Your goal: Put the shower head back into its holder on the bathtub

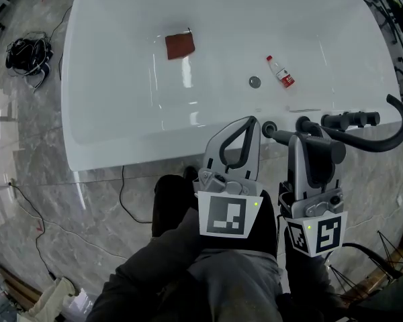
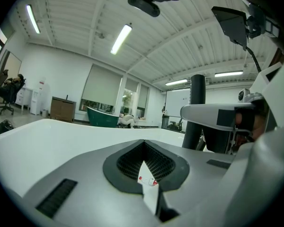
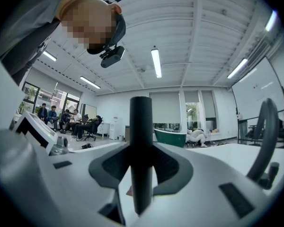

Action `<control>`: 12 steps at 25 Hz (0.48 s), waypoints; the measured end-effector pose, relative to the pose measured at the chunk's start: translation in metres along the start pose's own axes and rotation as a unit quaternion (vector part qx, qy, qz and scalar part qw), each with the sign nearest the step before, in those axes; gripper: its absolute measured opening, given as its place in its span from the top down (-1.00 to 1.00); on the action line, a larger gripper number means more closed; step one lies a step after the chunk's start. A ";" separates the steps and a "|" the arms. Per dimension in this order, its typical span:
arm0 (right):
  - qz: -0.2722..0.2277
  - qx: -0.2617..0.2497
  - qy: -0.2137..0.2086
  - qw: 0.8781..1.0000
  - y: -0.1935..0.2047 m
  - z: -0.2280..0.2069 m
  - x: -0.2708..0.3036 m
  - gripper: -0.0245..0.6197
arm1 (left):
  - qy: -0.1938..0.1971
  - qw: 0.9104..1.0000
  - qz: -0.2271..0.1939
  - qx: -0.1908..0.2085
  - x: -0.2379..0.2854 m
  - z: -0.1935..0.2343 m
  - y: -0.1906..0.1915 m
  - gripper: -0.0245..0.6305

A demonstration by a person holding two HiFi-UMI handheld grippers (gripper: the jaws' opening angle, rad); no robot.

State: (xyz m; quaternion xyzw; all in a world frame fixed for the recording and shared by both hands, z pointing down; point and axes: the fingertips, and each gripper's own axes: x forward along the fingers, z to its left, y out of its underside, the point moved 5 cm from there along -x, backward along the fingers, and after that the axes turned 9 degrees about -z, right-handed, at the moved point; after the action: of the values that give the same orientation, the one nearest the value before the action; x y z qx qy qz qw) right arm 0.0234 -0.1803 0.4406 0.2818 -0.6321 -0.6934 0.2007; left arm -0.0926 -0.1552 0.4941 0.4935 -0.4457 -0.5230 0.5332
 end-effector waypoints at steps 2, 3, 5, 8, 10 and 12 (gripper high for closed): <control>0.004 -0.001 0.000 1.000 0.005 -0.002 0.002 0.51 | 0.000 1.000 0.002 -0.001 0.002 0.001 0.003 0.92; 0.006 -0.001 0.001 1.000 0.007 -0.003 0.003 0.50 | 0.000 1.000 0.002 -0.002 0.002 0.002 0.004 0.92; 0.010 -0.001 0.001 1.000 0.012 -0.004 0.004 0.51 | 0.000 1.000 0.002 -0.003 0.004 0.004 0.006 0.92; 0.014 -0.002 0.001 1.000 0.020 -0.006 0.007 0.51 | 0.000 1.000 0.004 -0.004 0.007 0.007 0.010 0.92; 0.018 -0.003 0.001 1.000 0.025 -0.006 0.008 0.50 | 0.002 1.000 0.006 -0.006 0.008 0.009 0.013 0.92; 0.021 -0.002 0.004 1.000 0.030 -0.006 0.009 0.51 | 0.003 1.000 0.007 -0.006 0.010 0.011 0.016 0.92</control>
State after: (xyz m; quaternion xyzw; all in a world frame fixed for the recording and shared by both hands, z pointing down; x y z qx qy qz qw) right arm 0.0185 -0.1941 0.4685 0.2707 -0.6354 -0.6895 0.2182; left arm -0.1011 -0.1660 0.5107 0.4886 -0.4449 -0.5203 0.5408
